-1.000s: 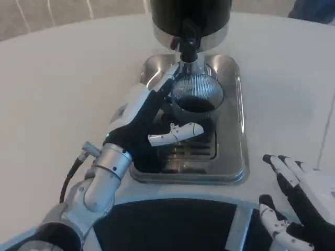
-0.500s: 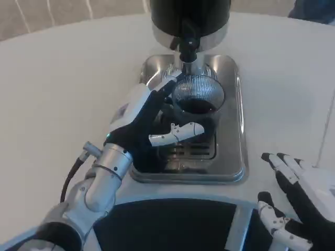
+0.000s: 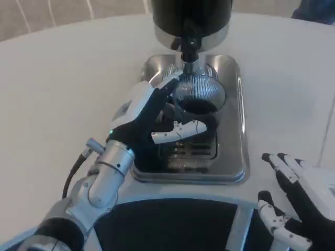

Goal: Grasp the cup under the faucet to collect the drink, then remove the cup.

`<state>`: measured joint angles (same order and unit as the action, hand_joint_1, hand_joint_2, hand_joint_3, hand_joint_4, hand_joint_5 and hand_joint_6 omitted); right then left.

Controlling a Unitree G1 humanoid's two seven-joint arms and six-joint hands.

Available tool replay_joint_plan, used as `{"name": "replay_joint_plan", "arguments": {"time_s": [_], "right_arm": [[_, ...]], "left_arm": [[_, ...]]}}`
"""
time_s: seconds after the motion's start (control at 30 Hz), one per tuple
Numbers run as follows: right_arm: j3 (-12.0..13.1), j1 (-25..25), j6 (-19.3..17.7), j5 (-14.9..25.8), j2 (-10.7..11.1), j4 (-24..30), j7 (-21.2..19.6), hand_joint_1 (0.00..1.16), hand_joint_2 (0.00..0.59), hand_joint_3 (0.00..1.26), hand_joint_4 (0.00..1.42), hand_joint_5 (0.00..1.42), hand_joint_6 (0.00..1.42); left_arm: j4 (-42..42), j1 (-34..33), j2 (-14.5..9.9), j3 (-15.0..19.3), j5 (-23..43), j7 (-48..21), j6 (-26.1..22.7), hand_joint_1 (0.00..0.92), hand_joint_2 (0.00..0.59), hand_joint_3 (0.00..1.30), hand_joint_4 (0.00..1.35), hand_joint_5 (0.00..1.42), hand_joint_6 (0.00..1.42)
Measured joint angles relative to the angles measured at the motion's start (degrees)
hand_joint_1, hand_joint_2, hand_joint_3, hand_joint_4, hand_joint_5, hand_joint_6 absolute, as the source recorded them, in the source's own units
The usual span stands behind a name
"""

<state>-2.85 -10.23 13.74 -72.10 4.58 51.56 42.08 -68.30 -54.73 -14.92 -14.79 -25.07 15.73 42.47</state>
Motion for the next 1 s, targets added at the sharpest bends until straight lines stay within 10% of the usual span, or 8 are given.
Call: {"name": "replay_joint_plan", "arguments": {"time_s": [0.4, 1.0], "right_arm": [[1.6, 0.0, 0.8, 0.3, 0.2, 0.6, 1.2, 0.10, 0.586, 0.06, 0.00, 0.00, 0.00], [0.5, 0.4, 0.8, -0.3, -1.2, 0.6, 1.4, 0.11, 0.586, 0.07, 0.00, 0.00, 0.00]], "left_arm": [[-0.1, -0.7, 1.4, -1.6, -0.8, 1.3, -1.8, 0.413, 0.090, 0.41, 0.49, 0.84, 1.19], [-0.1, 1.1, 1.6, -0.4, -2.5, 9.5, -2.7, 0.473, 0.080, 0.78, 0.84, 1.14, 1.42]]}}
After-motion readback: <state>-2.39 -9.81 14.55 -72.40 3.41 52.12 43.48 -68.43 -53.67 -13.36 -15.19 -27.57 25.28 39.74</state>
